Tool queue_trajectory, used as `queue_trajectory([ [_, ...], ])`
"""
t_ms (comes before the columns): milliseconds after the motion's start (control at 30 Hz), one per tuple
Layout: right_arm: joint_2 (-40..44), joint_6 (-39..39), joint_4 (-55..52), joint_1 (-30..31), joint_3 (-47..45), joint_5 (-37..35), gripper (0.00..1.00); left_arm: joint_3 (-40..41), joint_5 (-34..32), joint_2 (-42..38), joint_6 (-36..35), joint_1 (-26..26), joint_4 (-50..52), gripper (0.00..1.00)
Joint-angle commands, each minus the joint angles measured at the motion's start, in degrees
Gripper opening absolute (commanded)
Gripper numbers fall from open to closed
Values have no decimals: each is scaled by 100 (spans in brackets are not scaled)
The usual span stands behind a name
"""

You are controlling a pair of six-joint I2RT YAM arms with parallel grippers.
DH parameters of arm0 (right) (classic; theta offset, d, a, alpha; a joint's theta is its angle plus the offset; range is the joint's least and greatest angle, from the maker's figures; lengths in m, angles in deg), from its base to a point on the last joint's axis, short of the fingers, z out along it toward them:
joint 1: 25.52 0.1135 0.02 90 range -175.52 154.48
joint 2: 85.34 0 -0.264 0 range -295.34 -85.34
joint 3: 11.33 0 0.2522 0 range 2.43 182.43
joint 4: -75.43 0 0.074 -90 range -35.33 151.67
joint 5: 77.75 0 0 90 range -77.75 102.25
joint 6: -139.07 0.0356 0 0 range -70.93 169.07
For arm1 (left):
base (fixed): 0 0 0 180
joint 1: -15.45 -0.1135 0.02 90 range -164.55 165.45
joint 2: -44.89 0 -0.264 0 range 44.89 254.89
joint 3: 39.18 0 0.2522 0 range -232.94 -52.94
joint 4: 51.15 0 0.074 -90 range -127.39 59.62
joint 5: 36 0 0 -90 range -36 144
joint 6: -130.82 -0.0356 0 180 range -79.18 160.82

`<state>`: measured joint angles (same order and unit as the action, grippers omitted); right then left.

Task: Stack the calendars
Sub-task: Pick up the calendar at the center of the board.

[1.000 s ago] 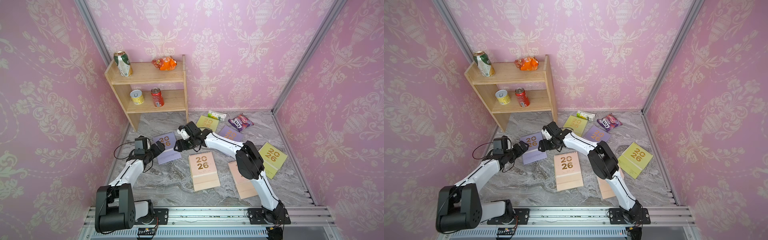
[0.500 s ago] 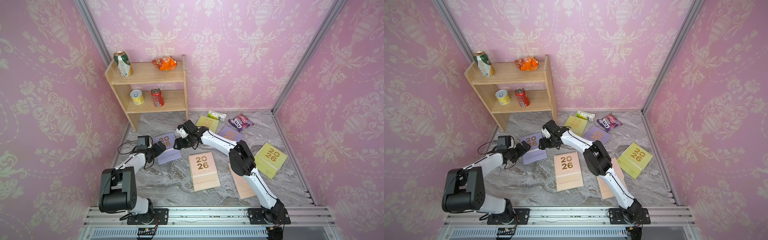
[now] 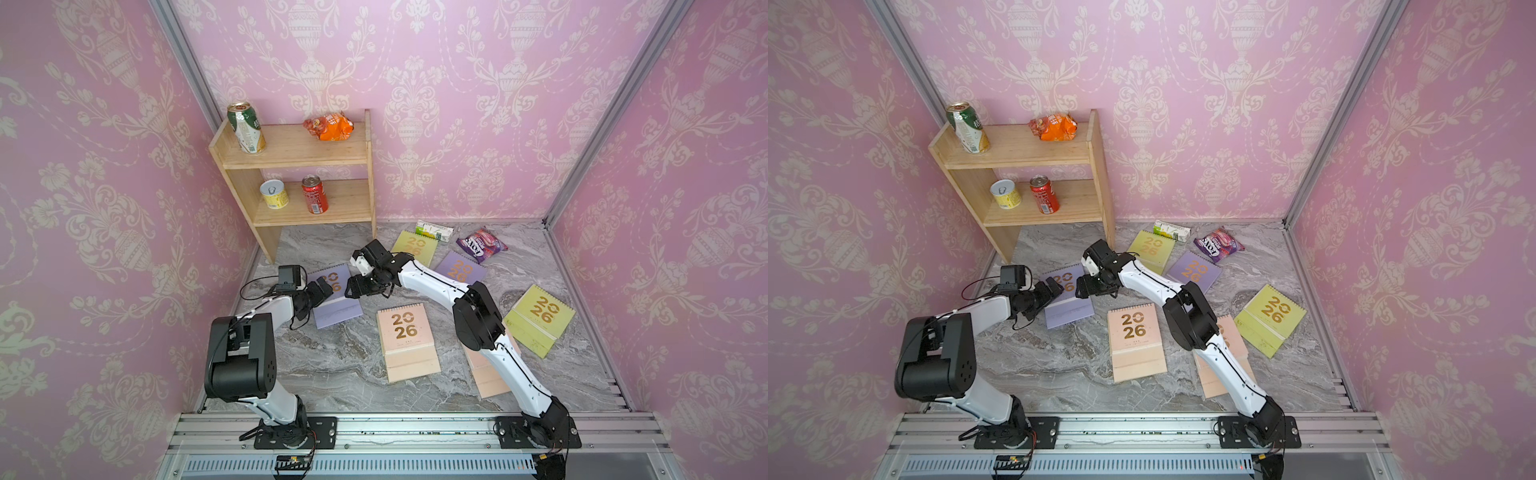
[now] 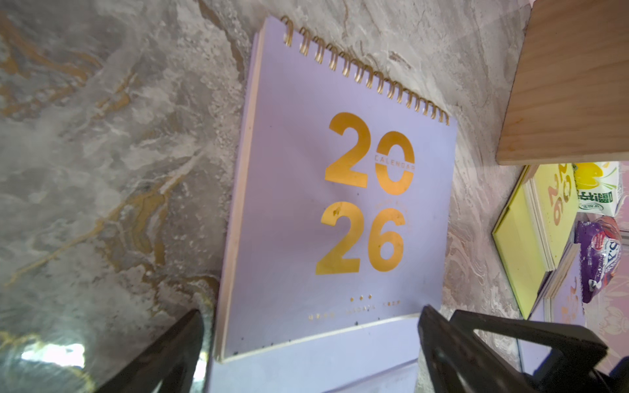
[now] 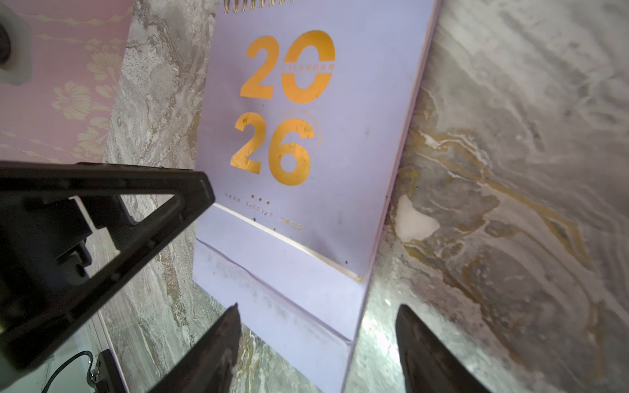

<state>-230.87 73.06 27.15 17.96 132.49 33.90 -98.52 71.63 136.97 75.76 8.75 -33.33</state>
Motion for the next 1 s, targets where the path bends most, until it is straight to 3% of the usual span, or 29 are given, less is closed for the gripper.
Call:
queue_trajectory([
  [0, -243, -26, -182, -14, 287, 116, 73, -168, 78, 178, -111, -51, 35, 99],
  [600, -719, 97, -295, -8, 865, 337, 73, -364, 402, 663, -99, -51, -96, 95],
  [967, -703, 115, -194, -19, 785, 443, 72, -326, 971, 366, -329, -51, -208, 75],
])
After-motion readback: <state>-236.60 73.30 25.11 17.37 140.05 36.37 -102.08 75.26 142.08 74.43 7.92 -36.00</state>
